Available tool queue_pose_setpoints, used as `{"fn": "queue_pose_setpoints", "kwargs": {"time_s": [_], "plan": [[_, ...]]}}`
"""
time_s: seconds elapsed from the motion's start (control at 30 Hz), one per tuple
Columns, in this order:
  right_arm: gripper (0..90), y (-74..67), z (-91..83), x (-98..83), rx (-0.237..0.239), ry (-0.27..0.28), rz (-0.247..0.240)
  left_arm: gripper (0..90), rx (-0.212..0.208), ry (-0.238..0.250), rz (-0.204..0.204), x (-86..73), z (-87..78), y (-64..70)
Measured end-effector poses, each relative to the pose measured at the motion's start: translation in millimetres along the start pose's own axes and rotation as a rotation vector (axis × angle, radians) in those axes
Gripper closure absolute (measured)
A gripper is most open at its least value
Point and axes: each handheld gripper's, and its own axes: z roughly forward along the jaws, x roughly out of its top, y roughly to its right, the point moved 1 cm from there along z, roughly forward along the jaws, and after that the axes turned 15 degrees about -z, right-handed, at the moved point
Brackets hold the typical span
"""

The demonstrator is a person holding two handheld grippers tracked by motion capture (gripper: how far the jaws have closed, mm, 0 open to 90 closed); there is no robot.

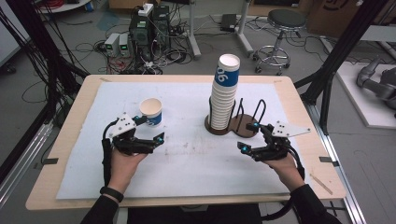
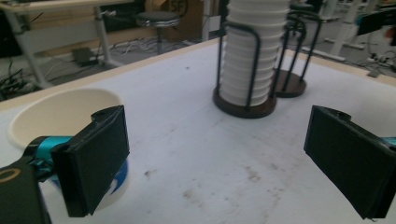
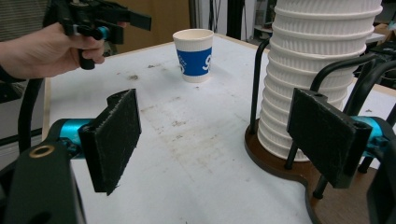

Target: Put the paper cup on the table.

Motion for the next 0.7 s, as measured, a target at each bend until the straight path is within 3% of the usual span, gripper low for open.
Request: {"fn": "queue_pose_setpoints", "kwargs": {"time_s": [0.13,0.3,0.4,0.53,0.7], "plan": [[18.0,-2.0,-0.2,2.3,-0.002,-0.001,-0.009,6.7,-0.085,0.007,0.072,4.0,-0.4,17.5],[18.0,-2.0,1.1,5.4,0.009,-0.007,-0.020,6.7,-0.197,0.001,0.068,8.2,3.9,29.9],[18.0,-3.3,1.4,7.0,0.011,-0.013,-0.023,6.7,-0.214,-0.015,0.069,3.9,7.0,33.0],[18.0,-3.6,4.3,6.0,0.011,-0.030,-0.023,6.7,-0.192,-0.020,0.102,-6.4,10.4,35.6],[18.0,-4.4,5.2,5.8,0.012,-0.036,-0.021,6.7,-0.196,-0.019,0.075,-11.7,12.8,34.0]]}}
